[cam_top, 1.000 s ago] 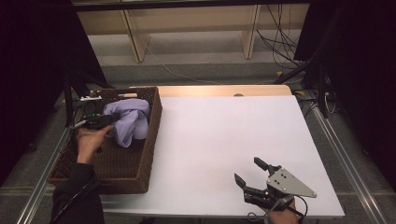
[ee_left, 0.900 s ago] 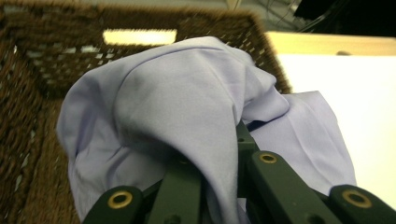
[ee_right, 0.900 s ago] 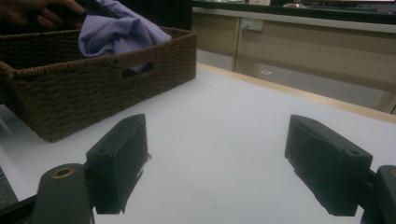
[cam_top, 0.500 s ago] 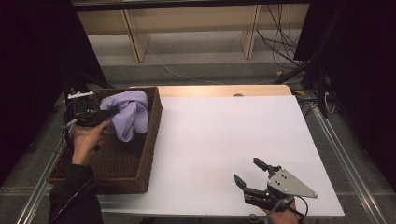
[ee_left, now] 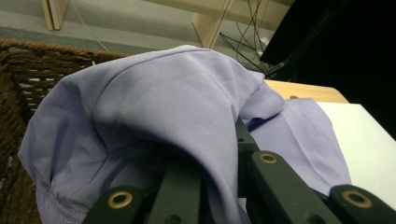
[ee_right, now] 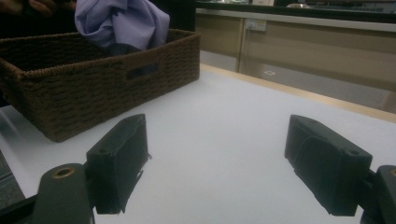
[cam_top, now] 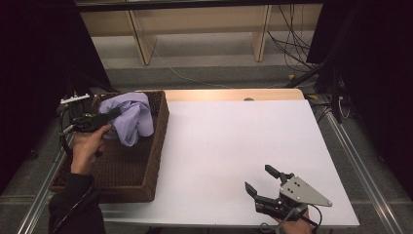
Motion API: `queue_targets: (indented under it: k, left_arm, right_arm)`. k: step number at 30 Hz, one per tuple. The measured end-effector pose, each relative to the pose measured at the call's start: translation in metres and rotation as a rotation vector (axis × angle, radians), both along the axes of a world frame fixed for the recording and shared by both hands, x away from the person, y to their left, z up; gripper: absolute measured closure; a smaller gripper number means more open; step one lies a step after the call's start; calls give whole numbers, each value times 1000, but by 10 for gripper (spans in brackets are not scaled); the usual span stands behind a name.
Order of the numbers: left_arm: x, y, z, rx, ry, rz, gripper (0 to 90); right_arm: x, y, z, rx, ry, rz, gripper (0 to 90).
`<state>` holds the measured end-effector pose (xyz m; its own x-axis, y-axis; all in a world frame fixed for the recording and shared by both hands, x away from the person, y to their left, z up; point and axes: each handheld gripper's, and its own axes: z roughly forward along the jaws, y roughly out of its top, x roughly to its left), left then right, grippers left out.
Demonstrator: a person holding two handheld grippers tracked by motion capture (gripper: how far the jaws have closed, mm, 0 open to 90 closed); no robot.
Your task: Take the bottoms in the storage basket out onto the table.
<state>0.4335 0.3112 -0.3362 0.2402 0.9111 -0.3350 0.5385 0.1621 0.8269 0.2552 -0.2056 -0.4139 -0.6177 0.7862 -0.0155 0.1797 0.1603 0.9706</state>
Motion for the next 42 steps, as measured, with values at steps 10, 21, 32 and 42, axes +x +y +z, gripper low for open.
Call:
queue_targets:
  k: [10, 21, 32, 42]
  left_arm:
    - [-3, -8, 7, -32, -26, -38, 854]
    - [-8, -20, 17, -43, -67, -74, 854]
    - [-12, -33, 26, -53, -103, -114, 854]
    - [-16, -45, 33, -84, -135, -163, 854]
  right_arm:
    - [0, 0, 0, -4, 5, 2, 221]
    - [0, 1, 0, -5, 2, 2, 220]
    - [-1, 1, 0, -7, 0, 2, 221]
    - [-2, 1, 0, -11, 3, 4, 221]
